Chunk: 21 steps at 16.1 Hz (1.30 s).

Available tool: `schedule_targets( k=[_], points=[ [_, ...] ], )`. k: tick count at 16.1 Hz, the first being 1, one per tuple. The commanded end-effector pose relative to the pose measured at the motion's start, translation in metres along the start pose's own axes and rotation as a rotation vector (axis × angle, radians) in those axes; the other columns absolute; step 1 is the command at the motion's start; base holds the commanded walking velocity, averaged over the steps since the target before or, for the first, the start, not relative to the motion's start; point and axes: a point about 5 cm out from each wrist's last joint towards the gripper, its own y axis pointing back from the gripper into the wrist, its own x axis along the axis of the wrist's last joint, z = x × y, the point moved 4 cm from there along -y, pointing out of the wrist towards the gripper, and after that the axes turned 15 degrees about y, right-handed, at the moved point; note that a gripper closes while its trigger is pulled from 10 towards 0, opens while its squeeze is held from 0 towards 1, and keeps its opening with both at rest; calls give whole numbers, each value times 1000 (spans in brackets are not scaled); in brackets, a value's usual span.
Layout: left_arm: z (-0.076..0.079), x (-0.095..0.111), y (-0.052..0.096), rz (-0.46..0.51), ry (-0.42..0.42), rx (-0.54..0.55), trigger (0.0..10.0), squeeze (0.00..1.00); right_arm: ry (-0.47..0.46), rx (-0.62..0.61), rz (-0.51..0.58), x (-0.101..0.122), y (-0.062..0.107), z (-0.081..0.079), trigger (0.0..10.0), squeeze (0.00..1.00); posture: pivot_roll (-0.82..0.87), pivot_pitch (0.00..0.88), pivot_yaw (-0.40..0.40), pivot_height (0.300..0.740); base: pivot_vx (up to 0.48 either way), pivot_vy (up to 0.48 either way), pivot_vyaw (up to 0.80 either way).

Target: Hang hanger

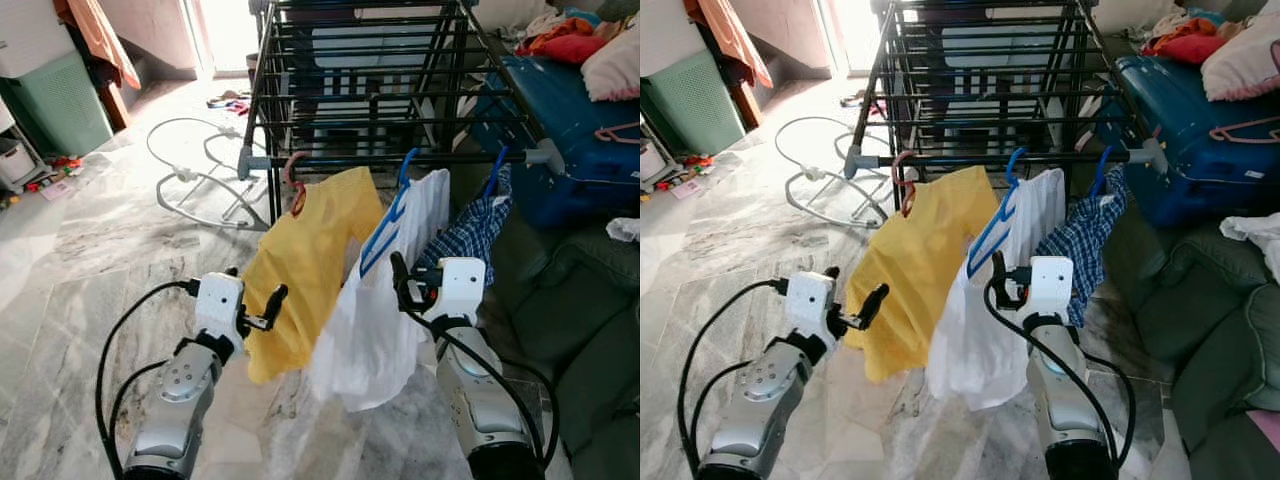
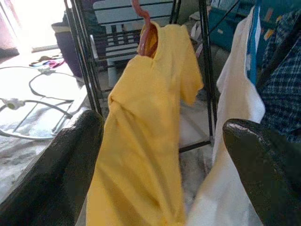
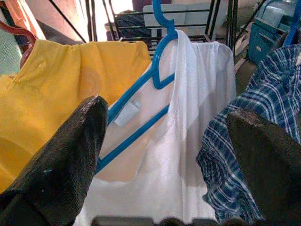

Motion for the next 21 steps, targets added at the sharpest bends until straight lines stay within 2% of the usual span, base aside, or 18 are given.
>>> schedule_targets(
  k=[1, 3, 7, 9, 15, 19, 20, 21],
  points=[
    [-2, -3, 2, -13, -6, -4, 10000, 0, -5, 8, 1, 3, -3, -4, 10000, 0, -169, 0, 31, 740, 0, 352, 0],
    [2, -2, 2, -14, -16, -38, 10000, 0, -20, -17, 0, 4, -4, -3, 10000, 0, -174, 0, 43, 740, 127, 394, 0],
    [-2, 2, -2, -12, -28, -35, 10000, 0, -26, -31, -11, 2, -3, -3, 10000, 0, -179, 0, 50, 740, 0, 423, -134],
    [0, 2, -2, -9, -23, -35, 10000, 0, -20, -44, -8, 2, -3, 0, 10000, 0, -180, 0, 49, 740, 0, 0, -713],
    [4, -3, 0, -19, -20, -42, 10000, 0, -17, -56, -10, 5, -8, 4, 10000, 0, -175, 0, 45, 740, 0, 0, 0],
    [4, -2, 0, -22, -27, -48, 10000, 0, -61, -40, -19, 15, -29, 5, 10000, 0, -175, 7, 59, 740, 0, 0, 0],
    [7, -4, 2, -35, -38, -63, 10000, 0, -112, 14, -58, 19, -43, -8, 10000, 0, -171, 21, 66, 740, 0, 0, 0],
    [7, -5, 4, -40, -42, -67, 10000, 0, -129, 31, -63, 22, -48, -15, 10000, 0, -163, 30, 70, 740, 0, 0, 0]
  ],
)
